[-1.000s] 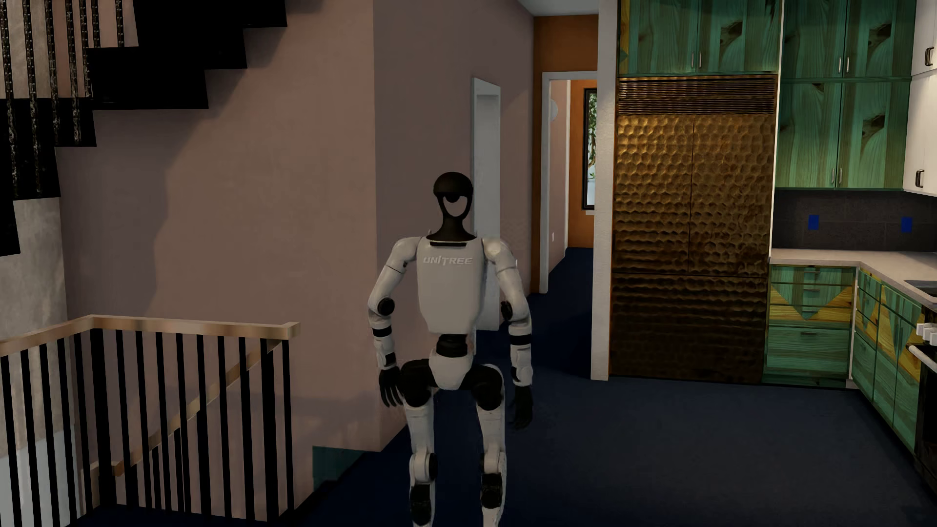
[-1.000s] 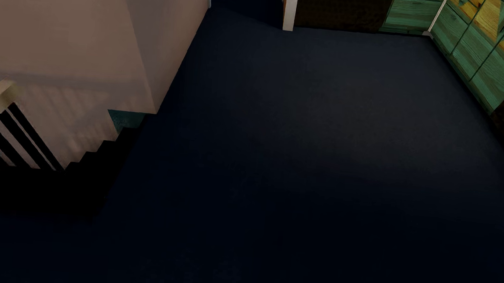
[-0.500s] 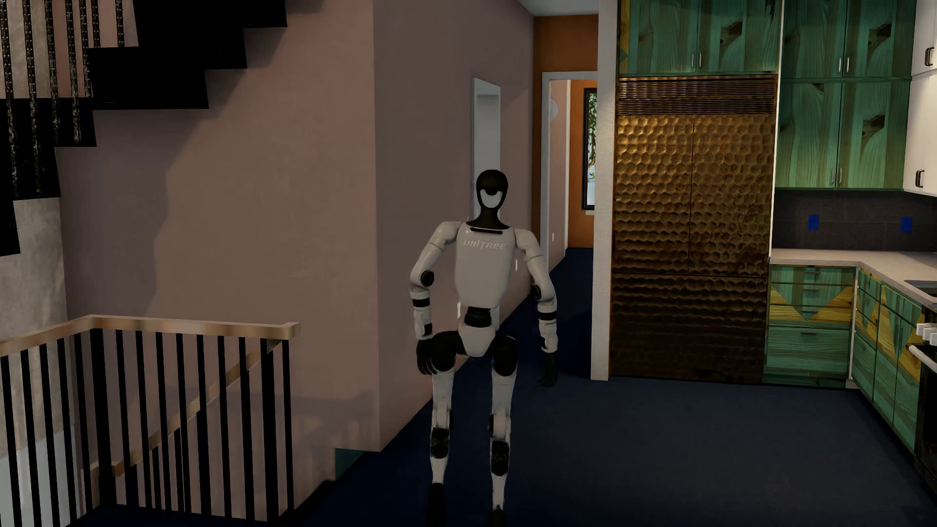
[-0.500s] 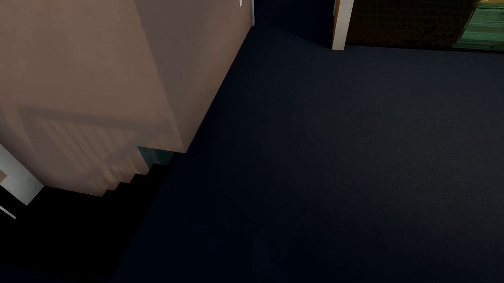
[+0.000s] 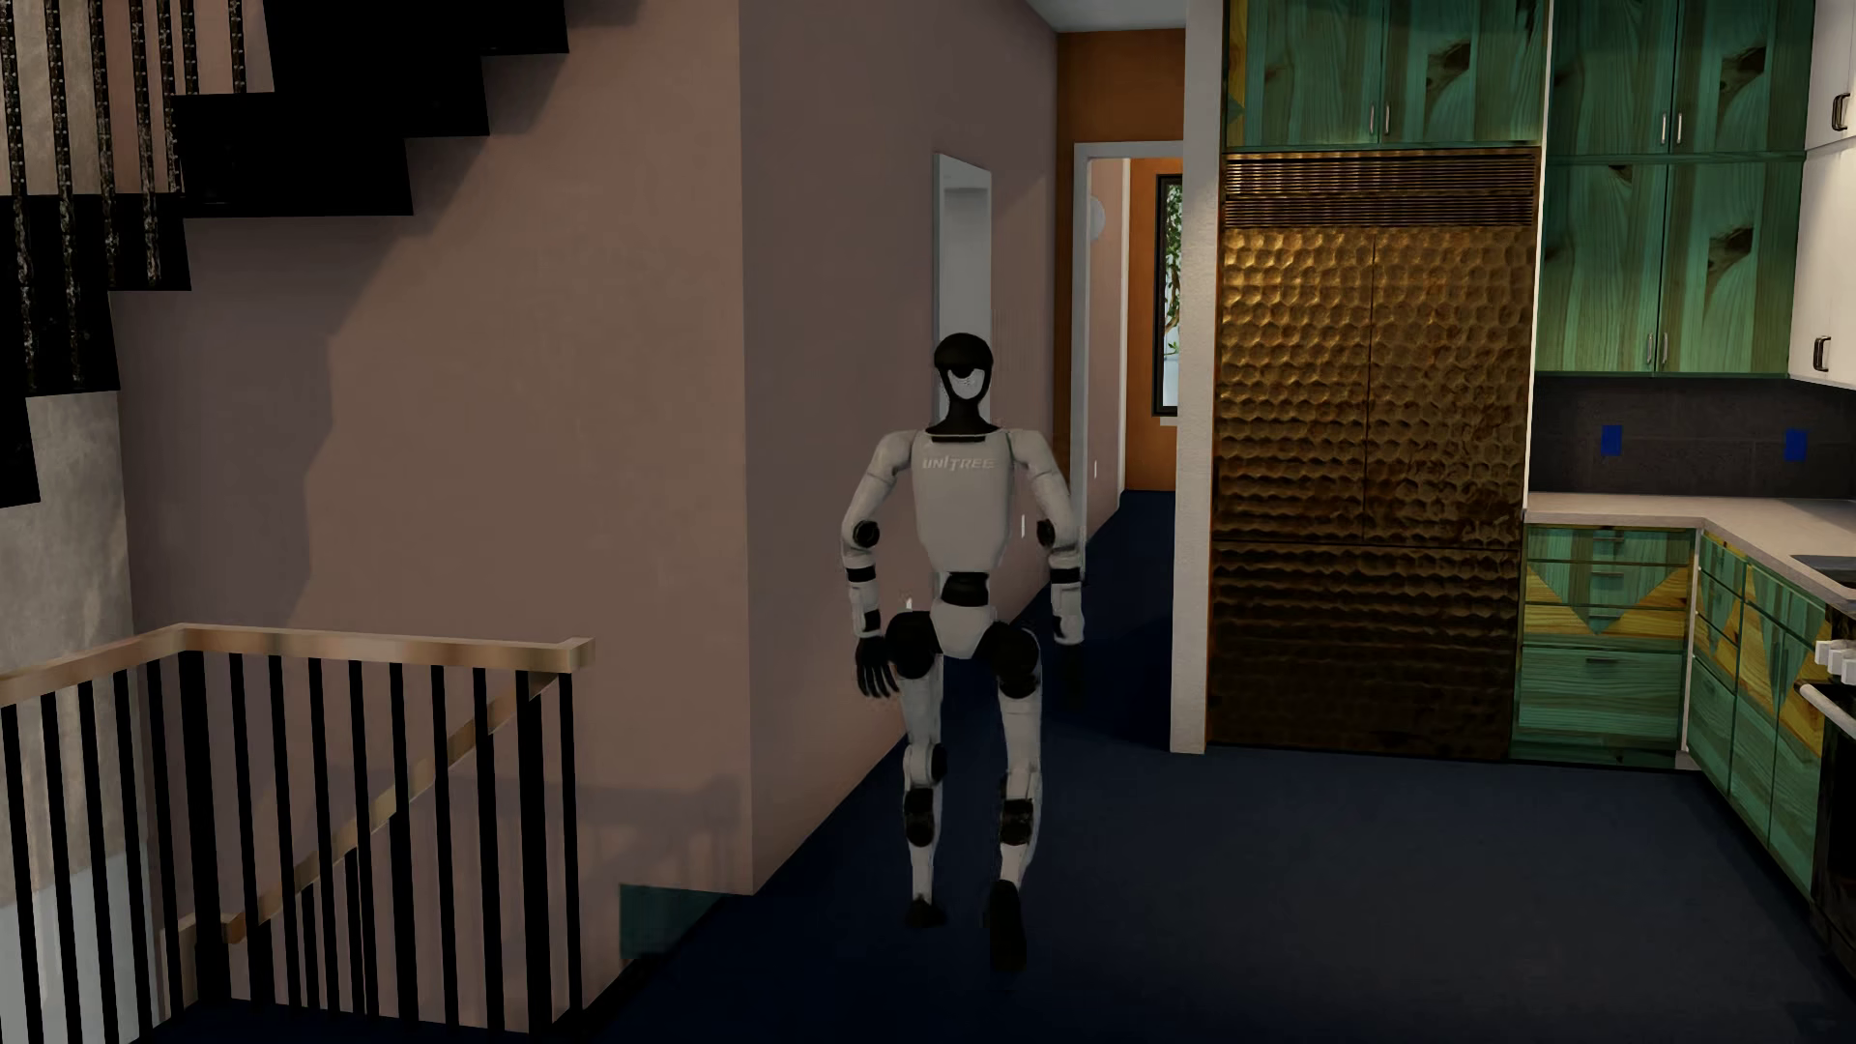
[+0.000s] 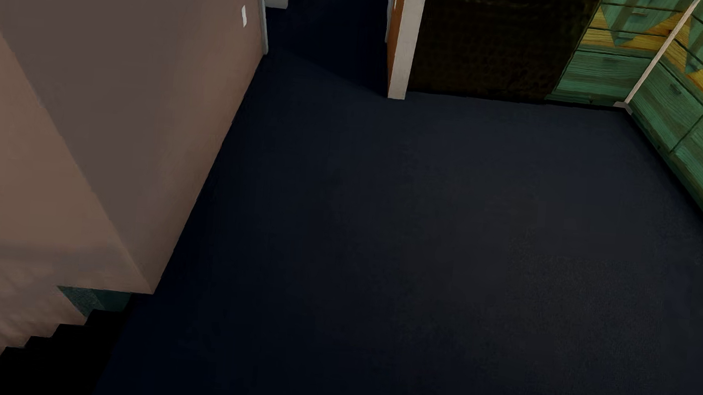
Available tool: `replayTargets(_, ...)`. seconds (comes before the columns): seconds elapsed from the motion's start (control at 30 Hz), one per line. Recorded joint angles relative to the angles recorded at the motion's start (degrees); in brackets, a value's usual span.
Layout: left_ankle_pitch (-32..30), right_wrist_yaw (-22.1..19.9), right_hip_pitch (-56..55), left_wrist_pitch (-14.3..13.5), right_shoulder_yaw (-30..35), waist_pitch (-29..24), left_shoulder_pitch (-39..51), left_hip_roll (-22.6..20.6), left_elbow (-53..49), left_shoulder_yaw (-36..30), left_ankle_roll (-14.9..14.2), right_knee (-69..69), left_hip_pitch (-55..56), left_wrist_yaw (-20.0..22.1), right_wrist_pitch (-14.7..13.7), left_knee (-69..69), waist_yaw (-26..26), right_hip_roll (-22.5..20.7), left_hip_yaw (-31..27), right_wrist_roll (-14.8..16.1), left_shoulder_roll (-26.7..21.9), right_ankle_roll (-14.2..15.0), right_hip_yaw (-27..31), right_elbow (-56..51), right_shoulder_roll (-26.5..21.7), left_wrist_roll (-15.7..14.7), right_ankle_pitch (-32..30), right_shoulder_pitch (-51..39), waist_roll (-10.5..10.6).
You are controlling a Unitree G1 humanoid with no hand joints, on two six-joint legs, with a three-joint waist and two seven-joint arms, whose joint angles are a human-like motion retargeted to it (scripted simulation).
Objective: Walk towards the door
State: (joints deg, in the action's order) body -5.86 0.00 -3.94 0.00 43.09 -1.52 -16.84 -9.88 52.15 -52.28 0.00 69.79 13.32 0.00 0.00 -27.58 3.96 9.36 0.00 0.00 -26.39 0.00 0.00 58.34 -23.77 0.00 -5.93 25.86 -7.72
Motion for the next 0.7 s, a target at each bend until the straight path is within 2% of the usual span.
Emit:
replayTargets(0.07, 8.4, 0.0, -6.6, 0.0, 2.6, -1.9, 2.1, 1.7, -2.6, 5.4, 0.0, 3.6, -10.9, 0.0, 0.0, 2.7, 5.8, -1.1, 0.0, 0.0, -0.7, 0.0, 0.0, 1.2, -0.4, 0.0, 8.2, 3.2, 2.4)
replayTargets(0.13, 15.9, 0.0, -10.6, 0.0, 5.2, -3.6, 3.0, 2.9, -8.1, 15.0, 0.0, -9.6, -20.3, 0.0, 0.0, 3.1, 6.9, -2.9, 0.0, 0.0, -1.9, 0.0, 0.0, 1.7, -0.1, 0.0, 11.6, 5.2, 3.6)
replayTargets(0.2, 19.0, 0.0, -10.8, 0.0, 9.1, -4.7, 3.5, 2.8, -12.9, 22.8, 0.0, -29.9, -26.5, 0.0, 0.0, 3.4, 7.0, -4.2, 0.0, 0.0, -2.6, 0.0, 0.0, 2.4, 0.1, 0.0, 5.6, 4.2, 3.8)
replayTargets(0.27, 20.6, 0.0, -11.0, 0.0, 6.6, -4.5, 4.5, 3.4, -14.6, 25.1, 0.0, -43.1, -30.9, 0.0, 0.0, 3.1, 7.0, -4.8, 0.0, 0.0, -2.3, 0.0, 0.0, 1.2, 0.0, 0.0, -4.2, 2.4, 4.5)
replayTargets(0.3, 20.5, 0.0, -10.9, 0.0, 3.7, -5.4, 4.4, 4.2, -14.6, 24.3, 0.0, -42.4, -34.1, 0.0, 0.0, 3.4, 7.3, -4.6, 0.0, 0.0, -2.0, 0.0, 0.0, 0.0, -0.4, 0.0, -2.7, 1.5, 5.2)
replayTargets(0.33, 19.5, 0.0, -10.8, 0.0, 0.5, -6.0, 3.5, 5.1, -14.3, 22.7, 0.0, -39.8, -37.1, 0.0, 0.0, 3.8, 7.5, -4.6, 0.0, 0.0, -1.6, 0.0, 0.0, -1.3, -0.9, 0.0, -0.6, 0.4, 5.6)
replayTargets(0.37, 16.8, 0.0, -10.9, 0.0, -3.1, -5.6, 2.1, 6.1, -13.4, 20.3, 0.0, -36.7, -38.8, 0.0, 0.0, 4.4, 7.8, -4.6, 0.0, 0.0, -1.2, 0.0, 0.0, -2.7, -1.2, 0.0, -1.4, -0.5, 5.8)
replayTargets(0.4, 10.8, 0.0, -10.8, 0.0, -6.0, -4.8, 0.5, 7.3, -11.3, 16.9, 0.0, -34.3, -39.2, 0.0, 0.0, 4.4, 7.5, -5.5, 0.0, 0.0, -0.6, 0.0, 0.0, -3.5, -1.4, 0.0, -0.8, -1.6, 6.2)
replayTargets(0.43, 1.6, 0.0, -8.8, 0.0, -8.7, -4.2, -1.3, 8.7, -8.1, 12.4, 0.0, -33.2, -37.0, 0.0, 0.0, 0.6, 7.4, -6.5, 0.0, 0.0, 0.3, 0.0, 0.0, -4.0, -1.6, 0.0, 2.4, -2.6, 6.7)
replayTargets(0.47, -7.4, 0.0, -5.7, 0.0, -12.0, -3.7, -2.2, 10.0, -4.7, 6.8, 0.0, -33.6, -30.3, 0.0, 0.0, -9.0, 7.5, -7.2, 0.0, 0.0, 1.2, 0.0, 0.0, -4.5, -1.8, 0.0, 5.8, -3.9, 7.2)
replayTargets(0.5, -11.4, 0.0, -4.1, 0.0, -14.8, -2.7, -2.1, 9.9, -2.1, 1.0, 0.0, -34.6, -20.6, 0.0, 0.0, -21.8, 6.9, -7.9, 0.0, 0.0, 1.8, 0.0, 0.0, -5.2, -2.1, 0.0, 8.5, -5.5, 7.4)
replayTargets(0.57, -6.9, 0.0, 0.9, 0.0, -19.4, -2.1, -4.2, 7.8, -0.8, -3.6, 0.0, -38.3, -5.6, 0.0, 0.0, -40.1, 1.5, -8.9, 0.0, 0.0, 2.0, 0.0, 0.0, -7.8, -2.7, 0.0, 10.8, -7.5, 6.2)
replayTargets(0.6, -6.0, 0.0, 4.0, 0.0, -21.9, -1.7, -6.3, 6.3, -1.4, -3.3, 0.0, -40.6, 0.3, 0.0, 0.0, -41.9, -1.1, -8.9, 0.0, 0.0, 1.9, 0.0, 0.0, -9.9, -2.9, 0.0, 11.0, -7.8, 5.1)
replayTargets(0.63, -7.6, 0.0, 7.7, 0.0, -24.3, -1.5, -8.2, 4.9, -1.9, -3.2, 0.0, -42.6, 4.7, 0.0, 0.0, -38.2, -2.9, -8.7, 0.0, 0.0, 1.8, 0.0, 0.0, -12.5, -3.2, 0.0, 10.9, -7.5, 4.0)
replayTargets(0.7, -15.7, 0.0, 12.9, 0.0, -28.1, -2.5, -10.2, 3.0, -1.7, -3.4, 0.0, -43.3, 7.8, 0.0, 0.0, -18.5, -6.3, -8.8, 0.0, 0.0, 2.6, 0.0, 0.0, -16.7, -3.7, 0.0, 12.7, -6.9, 3.2)
